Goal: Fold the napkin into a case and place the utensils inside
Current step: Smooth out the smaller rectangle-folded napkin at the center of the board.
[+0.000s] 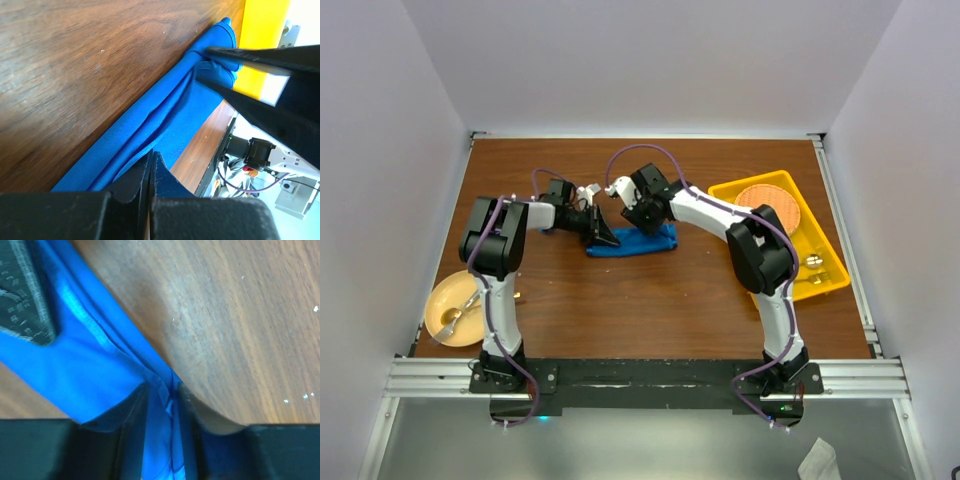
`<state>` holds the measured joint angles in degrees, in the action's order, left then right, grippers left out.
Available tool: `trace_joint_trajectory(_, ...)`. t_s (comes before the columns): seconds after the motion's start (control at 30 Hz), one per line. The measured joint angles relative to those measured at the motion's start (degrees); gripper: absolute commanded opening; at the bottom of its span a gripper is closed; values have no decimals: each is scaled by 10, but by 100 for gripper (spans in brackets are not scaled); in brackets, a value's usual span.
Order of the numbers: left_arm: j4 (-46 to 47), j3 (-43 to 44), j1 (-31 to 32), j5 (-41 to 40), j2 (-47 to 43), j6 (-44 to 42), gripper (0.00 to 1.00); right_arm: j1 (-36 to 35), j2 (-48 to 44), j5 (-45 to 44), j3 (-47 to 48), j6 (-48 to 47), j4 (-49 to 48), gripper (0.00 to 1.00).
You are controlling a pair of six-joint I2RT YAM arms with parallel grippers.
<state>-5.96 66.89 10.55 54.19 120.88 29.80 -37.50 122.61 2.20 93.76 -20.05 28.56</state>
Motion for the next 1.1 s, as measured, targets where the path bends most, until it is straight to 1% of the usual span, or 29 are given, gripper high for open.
trace_joint_trajectory(0.07,-11,6,0,-2,2,-5,0,1,-5,3,17,7,26,41)
trace_joint_trajectory(0.17,-23,12,0,-4,3,-11,0,4,-29,4,30,12,61,37)
trace_joint_trajectory(0.3,-28,15,0,-4,4,-19,0,17,-73,5,33,14,94,23)
trace_joint_trajectory(0.43,-31,17,0,-4,4,-24,0,30,-98,7,13,16,98,20)
trace_joint_trajectory(0.57,-35,18,0,-4,4,-30,0,35,-88,10,-17,23,98,20)
trace_joint_trajectory(0.73,-41,19,-1,-4,4,-41,0,33,-45,9,-39,36,92,18)
trace_joint_trajectory(0.83,-45,19,-3,-2,4,-49,0,33,-31,10,-40,40,90,17)
trace_joint_trajectory(0.93,-52,19,-7,0,4,-55,0,33,-31,14,-40,45,88,18)
trace_joint_trajectory(1.1,-59,19,-9,2,3,-67,0,35,-31,37,-31,53,101,25)
